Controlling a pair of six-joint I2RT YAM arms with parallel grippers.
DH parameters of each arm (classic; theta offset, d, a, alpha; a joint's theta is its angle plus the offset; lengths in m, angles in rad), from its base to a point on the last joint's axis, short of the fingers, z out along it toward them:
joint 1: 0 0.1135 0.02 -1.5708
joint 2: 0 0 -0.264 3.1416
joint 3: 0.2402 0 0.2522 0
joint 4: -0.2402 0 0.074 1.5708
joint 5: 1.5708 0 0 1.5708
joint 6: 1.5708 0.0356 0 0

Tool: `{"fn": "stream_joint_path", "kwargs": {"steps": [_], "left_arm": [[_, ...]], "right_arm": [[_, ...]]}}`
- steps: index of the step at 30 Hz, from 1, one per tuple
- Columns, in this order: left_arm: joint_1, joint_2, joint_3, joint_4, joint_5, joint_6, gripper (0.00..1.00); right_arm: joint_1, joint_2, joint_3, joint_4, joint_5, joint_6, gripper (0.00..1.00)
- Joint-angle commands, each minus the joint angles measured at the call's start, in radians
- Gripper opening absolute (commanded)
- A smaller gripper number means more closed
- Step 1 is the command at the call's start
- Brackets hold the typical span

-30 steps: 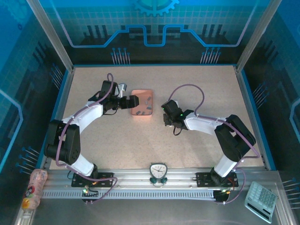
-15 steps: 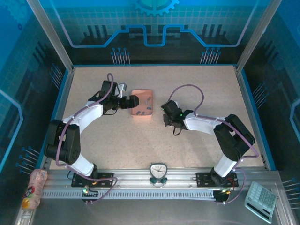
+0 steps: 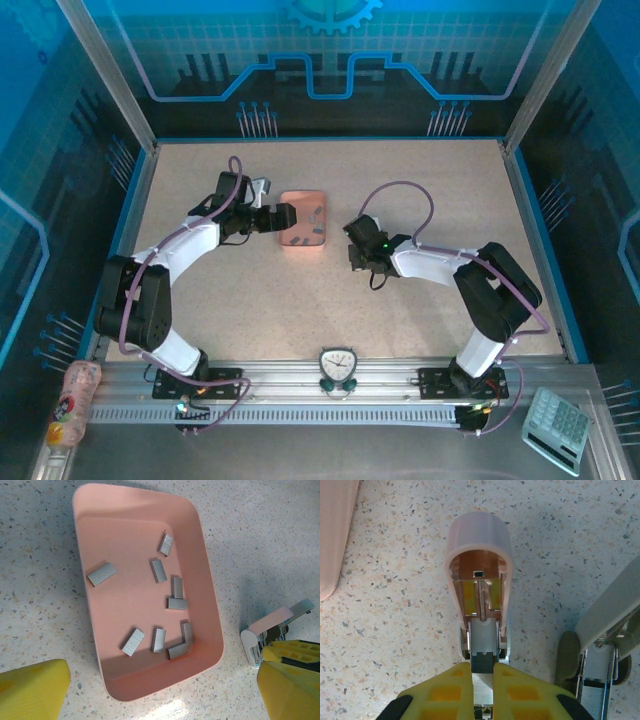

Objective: Load the staples into the stapler

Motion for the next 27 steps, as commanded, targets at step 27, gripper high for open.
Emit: {"fn": "stream_joint_path", "kwargs": {"steps": [27], "left_arm": [[0.013,0.012,-0.004,0.011,0.019,0.007,0.97]], "right_arm": [[0.021,-0.084,0.054,-0.077,0.048,-0.073,0.13]]}}
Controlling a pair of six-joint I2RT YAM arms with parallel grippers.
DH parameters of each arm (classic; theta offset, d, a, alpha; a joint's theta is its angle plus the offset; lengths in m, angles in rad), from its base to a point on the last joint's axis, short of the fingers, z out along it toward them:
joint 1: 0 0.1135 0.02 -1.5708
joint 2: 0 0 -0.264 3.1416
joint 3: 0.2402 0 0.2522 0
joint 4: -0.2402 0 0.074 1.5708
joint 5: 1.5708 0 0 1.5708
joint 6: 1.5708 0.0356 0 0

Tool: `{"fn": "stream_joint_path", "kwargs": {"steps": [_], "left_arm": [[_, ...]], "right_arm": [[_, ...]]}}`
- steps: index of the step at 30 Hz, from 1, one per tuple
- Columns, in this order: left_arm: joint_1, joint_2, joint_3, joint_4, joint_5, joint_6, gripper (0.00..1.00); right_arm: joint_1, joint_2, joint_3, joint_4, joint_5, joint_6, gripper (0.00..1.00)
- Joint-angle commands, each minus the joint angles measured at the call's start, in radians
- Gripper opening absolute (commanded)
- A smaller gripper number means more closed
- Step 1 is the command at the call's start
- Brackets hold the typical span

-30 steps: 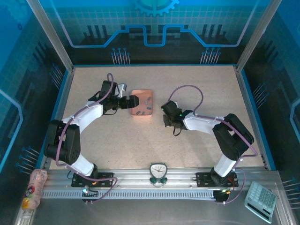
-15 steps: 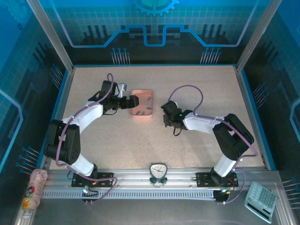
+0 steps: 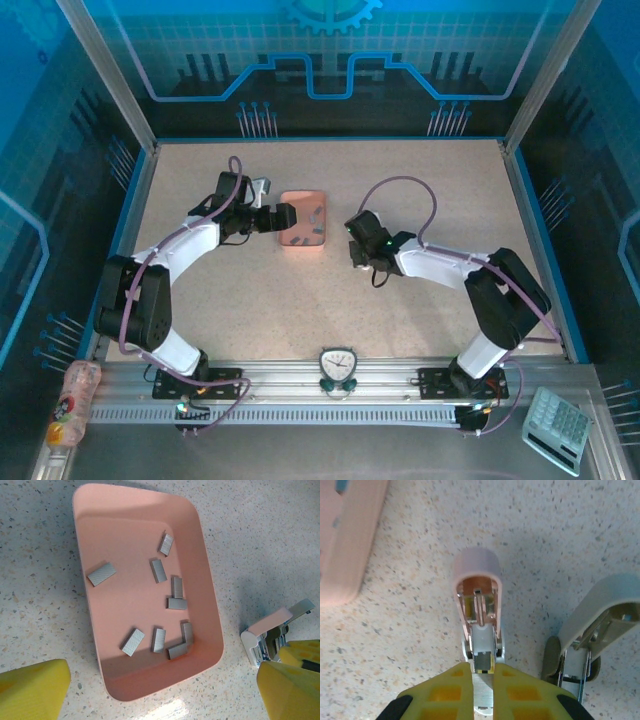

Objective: Load the staples into the stapler

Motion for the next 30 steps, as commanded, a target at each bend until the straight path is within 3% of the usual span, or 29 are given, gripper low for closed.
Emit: {"fn": "stream_joint_path", "kwargs": {"steps": [1,30], "left_arm": [[0.013,0.01,-0.004,0.012,0.02,0.006,0.97],[0.013,0.014,-0.002,0.014,0.017,0.006,0.97]], "right_arm": [[0.019,-0.019,0.027,-0.03,0.035,-0.023,0.13],[0.017,0.088,0.037,-0.031,-0.007,-0.02,0.12]]}}
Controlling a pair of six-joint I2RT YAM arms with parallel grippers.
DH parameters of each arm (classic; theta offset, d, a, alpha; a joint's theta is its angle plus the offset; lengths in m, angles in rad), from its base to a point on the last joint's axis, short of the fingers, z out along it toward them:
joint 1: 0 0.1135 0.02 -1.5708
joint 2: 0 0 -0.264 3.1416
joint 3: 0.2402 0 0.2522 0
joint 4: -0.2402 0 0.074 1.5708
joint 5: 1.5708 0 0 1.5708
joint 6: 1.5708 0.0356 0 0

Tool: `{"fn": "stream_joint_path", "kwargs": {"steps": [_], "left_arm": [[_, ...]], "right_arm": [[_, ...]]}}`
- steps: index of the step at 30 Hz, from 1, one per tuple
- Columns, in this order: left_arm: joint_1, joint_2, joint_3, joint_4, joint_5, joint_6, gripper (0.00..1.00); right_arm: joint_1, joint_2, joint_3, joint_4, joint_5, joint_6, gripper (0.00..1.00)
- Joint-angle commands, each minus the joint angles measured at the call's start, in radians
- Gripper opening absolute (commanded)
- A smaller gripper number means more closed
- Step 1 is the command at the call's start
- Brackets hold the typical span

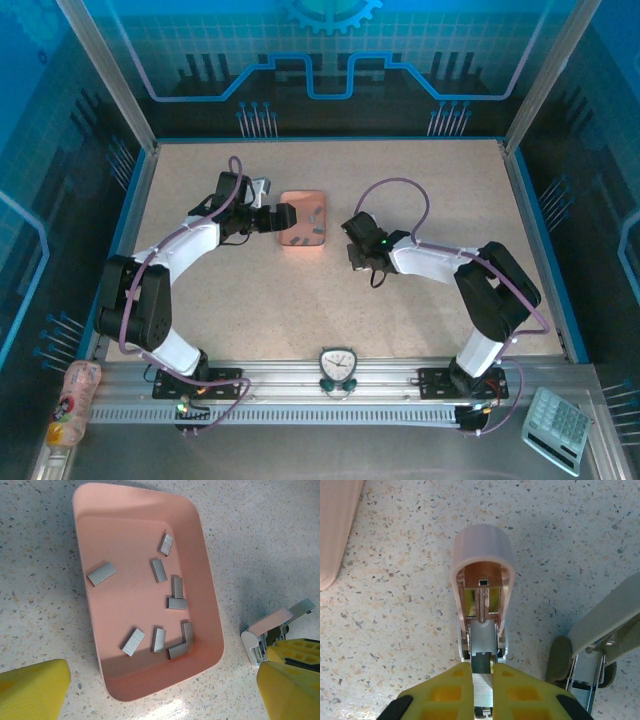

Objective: Load the staples into the stapler

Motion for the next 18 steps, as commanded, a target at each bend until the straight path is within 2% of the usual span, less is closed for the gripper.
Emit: {"fn": "stream_joint_path", "kwargs": {"steps": [1,18], "left_arm": [[0.013,0.012,-0.002,0.012,0.018,0.007,0.97],[0.013,0.012,-0.002,0.012,0.017,0.008,0.97]], "right_arm": [[0.016,0.02,0.018,-0.013,0.0,0.006,0.12],[0.017,-0.006,0.029,-0.036,0.015,-0.009,0.12]]}}
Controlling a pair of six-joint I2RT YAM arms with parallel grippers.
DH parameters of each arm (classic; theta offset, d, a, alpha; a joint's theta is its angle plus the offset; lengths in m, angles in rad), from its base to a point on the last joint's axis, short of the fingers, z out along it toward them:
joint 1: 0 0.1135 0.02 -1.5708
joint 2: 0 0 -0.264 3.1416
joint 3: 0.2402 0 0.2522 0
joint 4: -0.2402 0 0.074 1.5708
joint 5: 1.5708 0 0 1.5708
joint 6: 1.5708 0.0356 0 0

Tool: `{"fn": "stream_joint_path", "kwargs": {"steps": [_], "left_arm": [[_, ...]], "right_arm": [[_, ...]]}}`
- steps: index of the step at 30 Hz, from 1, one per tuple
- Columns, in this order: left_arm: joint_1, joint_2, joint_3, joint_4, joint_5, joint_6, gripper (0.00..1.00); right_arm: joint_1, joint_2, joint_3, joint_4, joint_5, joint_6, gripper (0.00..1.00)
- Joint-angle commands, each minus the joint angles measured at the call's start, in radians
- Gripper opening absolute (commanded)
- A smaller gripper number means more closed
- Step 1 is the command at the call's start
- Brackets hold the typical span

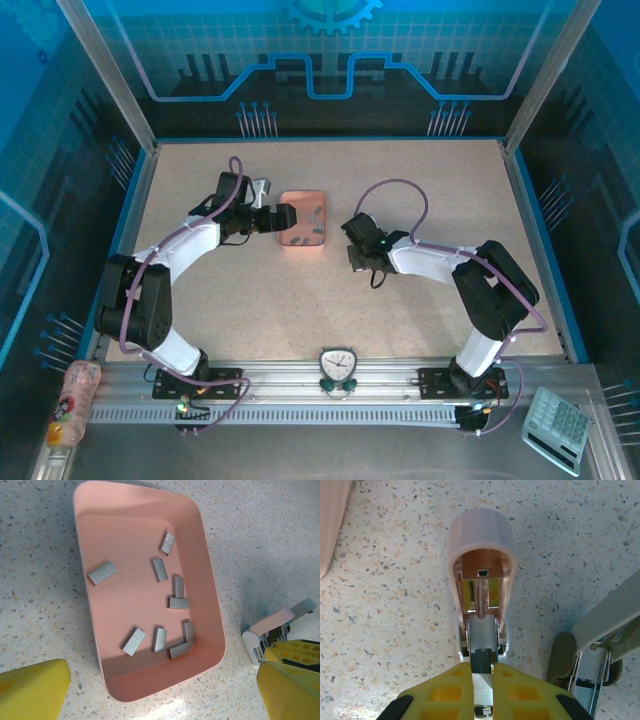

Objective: Load the staples into the stapler

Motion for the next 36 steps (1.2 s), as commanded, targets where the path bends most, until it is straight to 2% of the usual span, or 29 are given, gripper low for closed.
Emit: {"fn": "stream_joint_path", "kwargs": {"steps": [1,36], "left_arm": [[0.013,0.008,-0.002,0.013,0.017,0.009,0.97],[0.013,0.011,-0.001,0.006,0.017,0.013,0.97]], "right_arm": [[0.017,-0.024,0.029,-0.027,0.024,-0.012,0.12],[0.003,0.014,0.003,-0.028,0.034,-0.018,0.12]]}}
